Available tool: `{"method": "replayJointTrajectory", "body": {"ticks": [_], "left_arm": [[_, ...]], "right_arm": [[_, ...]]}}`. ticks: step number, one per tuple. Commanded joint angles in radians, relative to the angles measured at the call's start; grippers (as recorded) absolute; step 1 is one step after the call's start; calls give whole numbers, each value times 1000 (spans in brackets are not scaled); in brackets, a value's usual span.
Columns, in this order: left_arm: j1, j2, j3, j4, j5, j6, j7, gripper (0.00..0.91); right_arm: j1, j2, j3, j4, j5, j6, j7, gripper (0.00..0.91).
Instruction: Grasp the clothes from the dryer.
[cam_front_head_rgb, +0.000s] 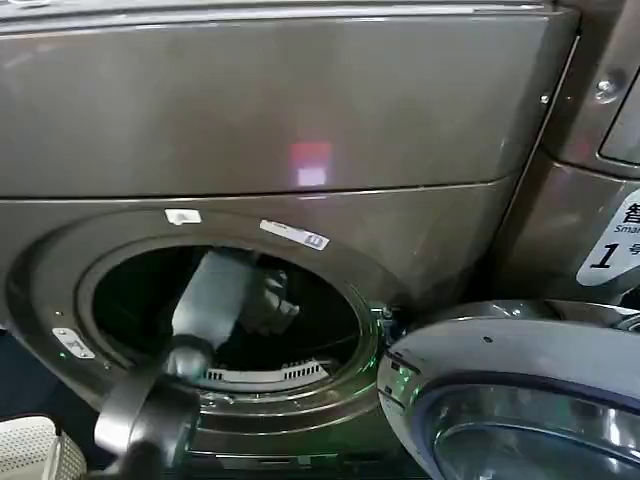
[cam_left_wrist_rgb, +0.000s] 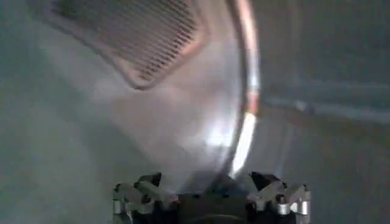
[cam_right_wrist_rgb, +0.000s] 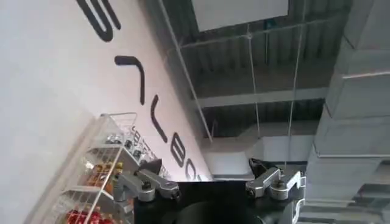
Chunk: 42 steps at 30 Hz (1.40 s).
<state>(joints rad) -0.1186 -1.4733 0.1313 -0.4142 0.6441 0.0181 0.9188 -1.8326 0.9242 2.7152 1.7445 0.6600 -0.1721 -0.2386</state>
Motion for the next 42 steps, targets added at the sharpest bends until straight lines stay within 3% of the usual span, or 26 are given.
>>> {"method": "replayJointTrajectory", "body": {"ticks": [1, 5, 10, 34, 35, 36, 37, 38, 41, 42], "left_arm": [[-101, -15, 170, 154, 236, -76, 202, 907], [-111, -19, 194, 188, 238, -67, 231, 907], [-128, -22, 200, 251, 170, 8, 245, 907], [-71, -23, 225, 276, 125, 1, 214, 907], [-71, -23, 225, 275, 117, 0, 215, 842], [-71, -24, 225, 276, 111, 1, 217, 683], [-71, -24, 225, 276, 109, 0, 217, 375], [-72, -25, 225, 276, 109, -1, 219, 125], [-70, -26, 226, 276, 107, -3, 223, 0], [-69, -27, 226, 276, 107, -4, 225, 0]], "right_arm": [[4, 1, -3, -2, -2, 2, -1, 907], [9, 3, -7, 2, -4, 2, -1, 907], [12, 8, -11, 2, -5, 5, -3, 907], [7, 14, -8, 8, -4, 10, -6, 907], [8, 13, -8, 8, -5, 11, -6, 907], [8, 12, -8, 7, -5, 11, -6, 907], [9, 12, -8, 7, -5, 11, -5, 907], [10, 12, -9, 7, -5, 11, -5, 907], [10, 12, -9, 4, -5, 13, -6, 907], [10, 12, -9, 3, -5, 13, -5, 907]]}}
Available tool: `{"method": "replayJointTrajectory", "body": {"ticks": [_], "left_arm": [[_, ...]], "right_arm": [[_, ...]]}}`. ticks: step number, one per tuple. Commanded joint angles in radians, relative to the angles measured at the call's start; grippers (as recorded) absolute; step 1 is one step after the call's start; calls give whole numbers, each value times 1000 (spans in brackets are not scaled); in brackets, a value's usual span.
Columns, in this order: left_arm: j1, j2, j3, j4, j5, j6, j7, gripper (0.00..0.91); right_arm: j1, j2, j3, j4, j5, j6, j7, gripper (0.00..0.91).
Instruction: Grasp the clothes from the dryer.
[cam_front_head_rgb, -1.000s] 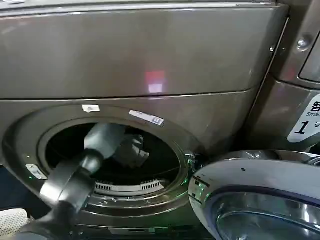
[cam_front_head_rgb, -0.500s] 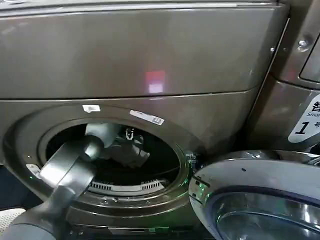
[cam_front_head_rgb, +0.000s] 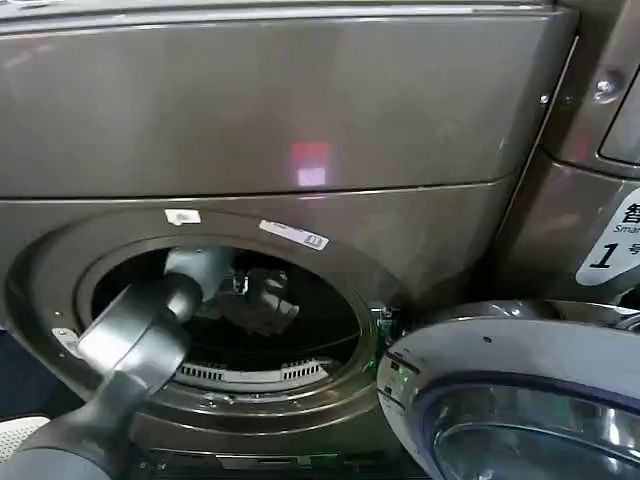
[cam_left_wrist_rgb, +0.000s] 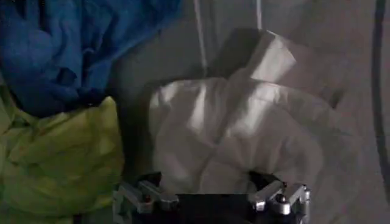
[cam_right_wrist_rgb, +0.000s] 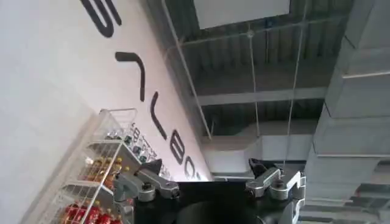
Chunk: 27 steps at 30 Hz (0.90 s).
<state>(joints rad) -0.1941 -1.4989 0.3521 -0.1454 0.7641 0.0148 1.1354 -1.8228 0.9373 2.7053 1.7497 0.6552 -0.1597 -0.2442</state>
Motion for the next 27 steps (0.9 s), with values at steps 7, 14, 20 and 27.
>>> {"method": "replayJointTrajectory", "body": {"ticks": [7, 14, 20, 27], "left_arm": [[5, -2, 9, 6, -18, -7, 13, 0], [7, -2, 10, 5, -21, -11, 18, 0], [17, 2, -24, -15, -74, 0, -11, 0], [105, 13, -239, -153, -221, 54, -178, 0]], "right_arm": [[0, -3, 1, -5, 0, 2, 0, 907], [-1, -2, 4, -9, 0, 5, -1, 907], [-2, 1, 6, -9, 0, 7, -1, 907], [0, 2, 3, -8, 0, 8, 0, 907]]}}
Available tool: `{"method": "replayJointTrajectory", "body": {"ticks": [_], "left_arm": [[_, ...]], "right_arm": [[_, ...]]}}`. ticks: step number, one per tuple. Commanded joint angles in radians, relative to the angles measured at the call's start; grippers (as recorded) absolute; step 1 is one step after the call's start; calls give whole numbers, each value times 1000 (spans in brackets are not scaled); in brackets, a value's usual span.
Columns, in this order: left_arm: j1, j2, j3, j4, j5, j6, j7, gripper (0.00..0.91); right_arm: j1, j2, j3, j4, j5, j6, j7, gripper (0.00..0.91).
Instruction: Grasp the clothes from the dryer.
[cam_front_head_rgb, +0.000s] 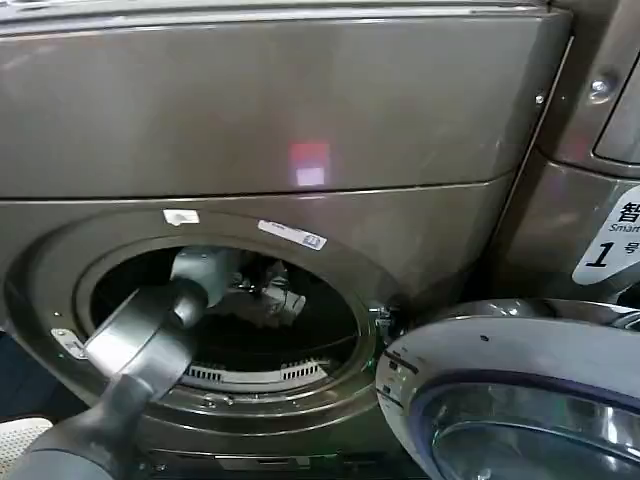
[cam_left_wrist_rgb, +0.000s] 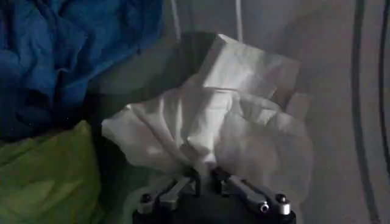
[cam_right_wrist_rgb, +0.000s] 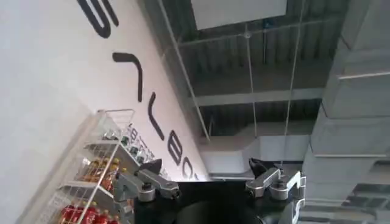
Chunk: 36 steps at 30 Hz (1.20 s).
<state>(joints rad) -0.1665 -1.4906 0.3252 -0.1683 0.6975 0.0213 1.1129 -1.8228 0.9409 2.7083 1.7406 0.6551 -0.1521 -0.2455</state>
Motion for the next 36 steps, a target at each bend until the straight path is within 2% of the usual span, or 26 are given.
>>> {"method": "replayJointTrajectory", "body": {"ticks": [1, 9, 13, 21, 30, 36], "left_arm": [[87, 6, -220, -142, -161, 50, -166, 0], [211, -1, -445, -260, -277, 16, -446, 0], [344, 35, -518, -434, -355, 31, -583, 0], [555, 72, -625, -789, -510, -16, -858, 0], [740, 14, -718, -1033, -657, -72, -1120, 0], [814, -40, -722, -1081, -642, -119, -1229, 0]], "right_arm": [[1, -2, -1, 5, 0, 0, 1, 907], [9, -2, -9, 9, 2, 1, 2, 907], [17, -2, -19, 16, 3, 1, 4, 907], [35, -1, -45, 40, 15, 3, 21, 907], [38, -2, -56, 59, 18, -1, 36, 907], [33, 0, -49, 49, 23, 13, 39, 907]]}}
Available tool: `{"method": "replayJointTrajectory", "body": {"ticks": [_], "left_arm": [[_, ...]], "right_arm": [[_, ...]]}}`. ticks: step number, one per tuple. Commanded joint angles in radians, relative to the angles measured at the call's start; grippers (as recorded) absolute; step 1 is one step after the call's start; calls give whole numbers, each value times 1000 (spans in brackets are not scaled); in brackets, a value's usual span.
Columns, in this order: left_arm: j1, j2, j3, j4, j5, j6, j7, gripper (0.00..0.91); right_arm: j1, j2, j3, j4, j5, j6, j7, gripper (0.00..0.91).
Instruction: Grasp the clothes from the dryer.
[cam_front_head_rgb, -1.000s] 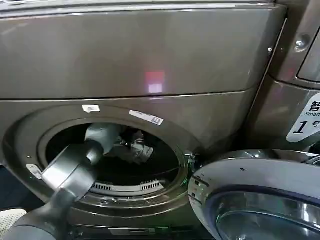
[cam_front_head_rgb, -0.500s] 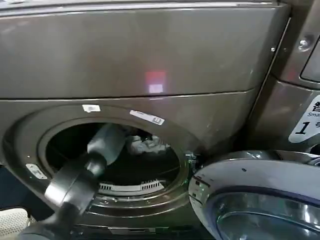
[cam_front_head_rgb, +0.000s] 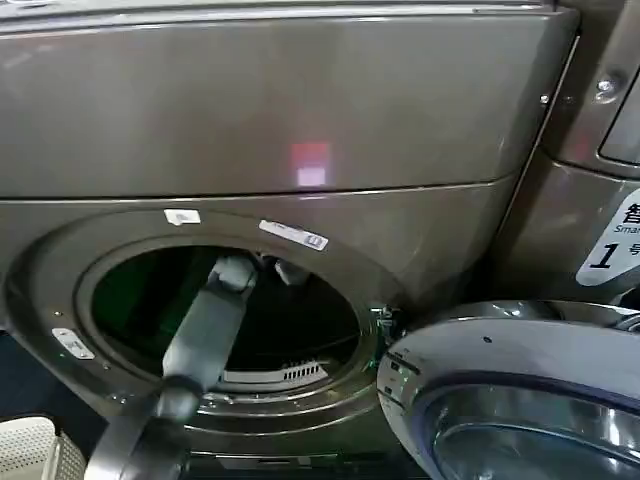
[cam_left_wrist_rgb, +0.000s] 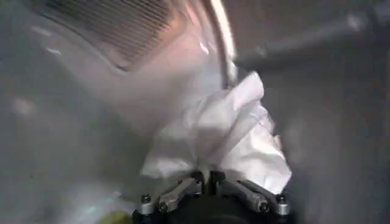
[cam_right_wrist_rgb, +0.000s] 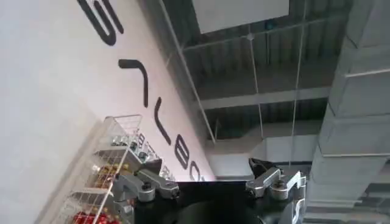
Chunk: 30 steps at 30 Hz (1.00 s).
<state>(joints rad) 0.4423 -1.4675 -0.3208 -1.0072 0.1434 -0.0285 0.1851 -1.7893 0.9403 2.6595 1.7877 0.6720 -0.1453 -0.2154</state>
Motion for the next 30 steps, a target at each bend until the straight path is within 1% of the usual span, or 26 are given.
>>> {"method": "replayJointTrajectory", "body": {"ticks": [1, 2, 4, 6, 9, 30], "left_arm": [[218, -74, -77, -251, -75, -73, -316, 0], [230, -79, -76, -266, -71, -71, -326, 0], [258, -91, -73, -290, -61, -70, -334, 0], [277, -100, -72, -307, -52, -74, -339, 0], [289, -108, -78, -315, -48, -86, -343, 0], [294, -101, -84, -321, -39, -79, -340, 0]], "right_arm": [[1, 0, 7, 3, 11, 1, 9, 907], [0, -1, 12, 2, 11, -10, 11, 907], [-8, -3, 16, -7, 17, 1, 21, 907], [-11, -6, 18, -16, 26, 17, 23, 907], [-11, -7, 20, -17, 28, 20, 21, 907], [-10, -10, 35, -27, 12, 22, 2, 907]]}}
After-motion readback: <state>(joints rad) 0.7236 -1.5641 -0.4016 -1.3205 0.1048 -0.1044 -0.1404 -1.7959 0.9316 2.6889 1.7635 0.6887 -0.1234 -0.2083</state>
